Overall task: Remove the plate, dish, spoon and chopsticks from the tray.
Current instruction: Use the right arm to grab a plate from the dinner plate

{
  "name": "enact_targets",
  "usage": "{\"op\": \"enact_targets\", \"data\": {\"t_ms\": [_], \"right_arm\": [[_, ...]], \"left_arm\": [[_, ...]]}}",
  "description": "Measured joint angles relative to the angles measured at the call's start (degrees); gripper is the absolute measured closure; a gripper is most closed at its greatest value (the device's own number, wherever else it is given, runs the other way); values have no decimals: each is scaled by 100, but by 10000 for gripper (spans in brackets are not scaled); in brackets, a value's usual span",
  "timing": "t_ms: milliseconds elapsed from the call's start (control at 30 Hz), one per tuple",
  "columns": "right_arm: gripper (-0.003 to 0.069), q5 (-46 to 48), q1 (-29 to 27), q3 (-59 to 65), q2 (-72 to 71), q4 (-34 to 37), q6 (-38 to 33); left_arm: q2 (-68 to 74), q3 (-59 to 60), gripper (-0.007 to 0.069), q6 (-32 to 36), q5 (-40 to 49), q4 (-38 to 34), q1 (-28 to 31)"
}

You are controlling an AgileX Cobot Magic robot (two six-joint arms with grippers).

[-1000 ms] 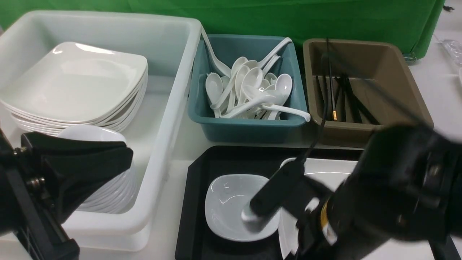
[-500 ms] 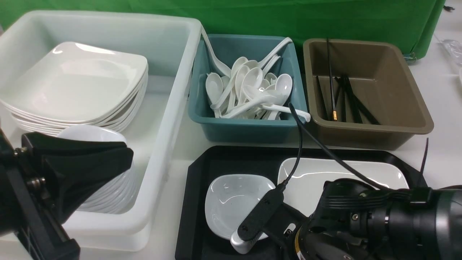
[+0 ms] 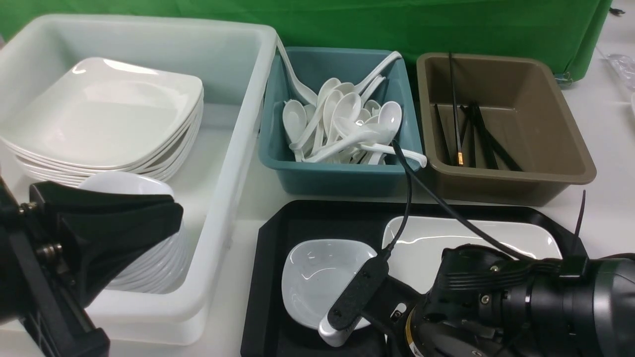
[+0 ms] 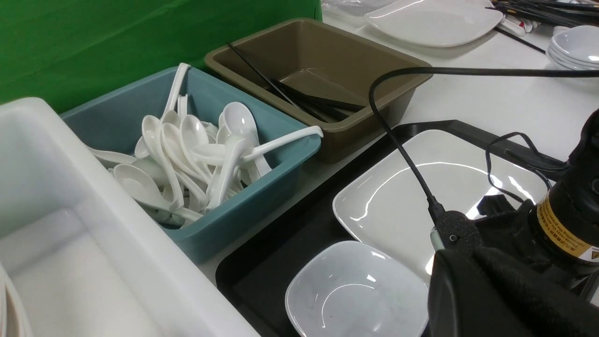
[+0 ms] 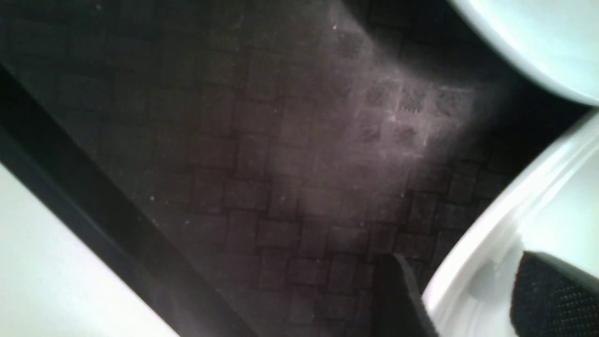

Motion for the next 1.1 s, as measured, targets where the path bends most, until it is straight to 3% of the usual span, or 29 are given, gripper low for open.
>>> {"op": "enact_targets", "data": {"t_ms": [167,467,633,767,1100], "right_arm": [[290,-31,0,0,94,-22,345],[215,-39,0,-38,223,-135,859],[324,-1,5,-64,222,-241,854],[330,144,76,-64,185,-296,810],[559,2366,745,-592,-1493,-239,862]], "left_arm": [[0,0,608,-5,48,0,0],[0,0,608,-5,73,0,0],[0,0,608,-5,111,0,0],[0,0,608,-5,133,0,0],[0,0,608,-5,247,0,0]]}}
